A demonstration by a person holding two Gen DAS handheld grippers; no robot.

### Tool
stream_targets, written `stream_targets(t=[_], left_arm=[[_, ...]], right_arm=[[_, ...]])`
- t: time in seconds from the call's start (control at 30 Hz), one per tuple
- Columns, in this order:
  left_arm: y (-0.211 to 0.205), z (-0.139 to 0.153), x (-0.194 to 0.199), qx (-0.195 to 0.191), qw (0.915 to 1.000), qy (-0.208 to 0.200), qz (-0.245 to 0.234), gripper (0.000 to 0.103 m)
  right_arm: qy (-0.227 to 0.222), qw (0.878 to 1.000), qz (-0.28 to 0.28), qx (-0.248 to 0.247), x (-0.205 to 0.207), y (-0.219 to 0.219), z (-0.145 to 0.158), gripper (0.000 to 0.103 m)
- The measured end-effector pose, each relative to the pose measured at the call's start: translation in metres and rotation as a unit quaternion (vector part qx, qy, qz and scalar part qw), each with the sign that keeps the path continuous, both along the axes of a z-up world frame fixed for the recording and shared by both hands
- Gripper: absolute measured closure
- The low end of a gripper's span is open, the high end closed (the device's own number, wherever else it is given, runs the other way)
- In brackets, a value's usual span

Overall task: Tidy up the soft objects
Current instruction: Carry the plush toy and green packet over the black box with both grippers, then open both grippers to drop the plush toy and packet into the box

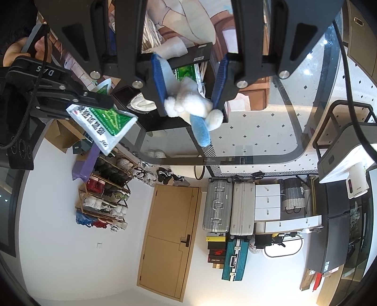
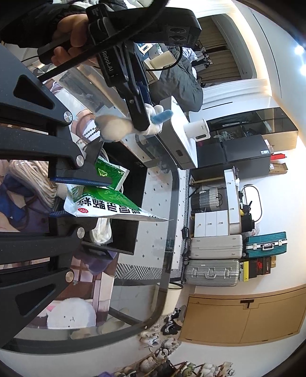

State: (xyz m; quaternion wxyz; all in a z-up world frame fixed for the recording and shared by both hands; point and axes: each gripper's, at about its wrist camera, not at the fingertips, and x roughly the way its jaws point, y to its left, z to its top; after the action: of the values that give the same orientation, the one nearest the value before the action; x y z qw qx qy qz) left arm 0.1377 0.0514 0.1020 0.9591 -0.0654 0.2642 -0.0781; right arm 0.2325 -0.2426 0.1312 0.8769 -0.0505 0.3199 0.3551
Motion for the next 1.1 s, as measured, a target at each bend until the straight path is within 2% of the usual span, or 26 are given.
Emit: stream_targets(t=[0.47,0.7,1.1], left_arm=[[-0.002,-0.002,0.029,-0.006,1.0000,-0.006,0.006,0.067],[-0.005,-0.011,0.043,0.000,1.0000,0.002,0.008,0.067],[-0.019,-0.036,0.070,0.020,0.9995,0.025,0.004,0.067]], right_arm=[[0.002,1.000,0.012,-0.011,0.024,0.016,-0.005,0.086],[0.007,1.000,0.014,-0.014,0.035,0.019,-0.009,0.086],[0.028,0.999,0.022,-0.032,0.061,0.031,-0.033,0.086]])
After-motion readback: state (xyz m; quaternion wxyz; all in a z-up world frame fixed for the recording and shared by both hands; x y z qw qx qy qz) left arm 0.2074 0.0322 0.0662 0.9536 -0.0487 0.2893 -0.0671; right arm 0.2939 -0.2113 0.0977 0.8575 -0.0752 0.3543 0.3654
